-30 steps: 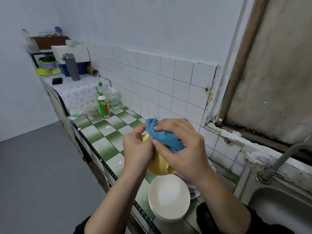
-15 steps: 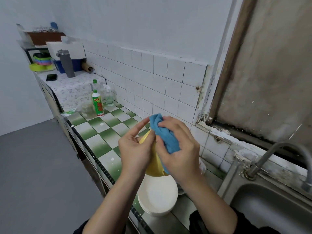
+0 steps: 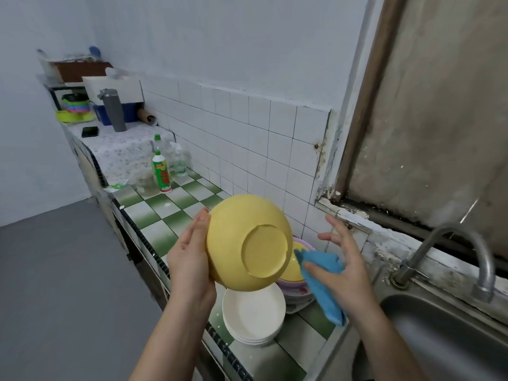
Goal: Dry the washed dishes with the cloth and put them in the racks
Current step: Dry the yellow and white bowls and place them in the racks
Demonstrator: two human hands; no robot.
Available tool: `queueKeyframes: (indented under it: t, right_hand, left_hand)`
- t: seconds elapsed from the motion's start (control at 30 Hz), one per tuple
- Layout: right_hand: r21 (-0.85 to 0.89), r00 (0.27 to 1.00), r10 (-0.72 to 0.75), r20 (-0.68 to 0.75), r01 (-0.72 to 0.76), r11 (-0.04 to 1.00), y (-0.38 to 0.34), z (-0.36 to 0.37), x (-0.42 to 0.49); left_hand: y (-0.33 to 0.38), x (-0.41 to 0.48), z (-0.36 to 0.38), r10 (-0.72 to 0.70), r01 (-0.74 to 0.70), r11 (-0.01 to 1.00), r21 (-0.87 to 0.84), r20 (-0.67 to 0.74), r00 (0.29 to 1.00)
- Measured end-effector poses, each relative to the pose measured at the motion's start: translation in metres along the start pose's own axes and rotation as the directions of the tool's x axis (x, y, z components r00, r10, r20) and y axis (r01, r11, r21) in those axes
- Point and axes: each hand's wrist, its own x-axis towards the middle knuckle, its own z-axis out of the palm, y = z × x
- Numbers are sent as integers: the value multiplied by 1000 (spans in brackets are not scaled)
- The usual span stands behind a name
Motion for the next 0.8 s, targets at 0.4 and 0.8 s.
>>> queueKeyframes:
  t: [0.4,0.8]
  right_hand:
    - [-303,971,-84,222,151,941,-57,30,-78]
    - [-363,998,-60,10,59,930,-74,-4,-167]
  left_hand:
    - [18,-40,-49,-87,97,994,-51,165,982]
    - [10,-92,-56,-139,50,982,184,511,848]
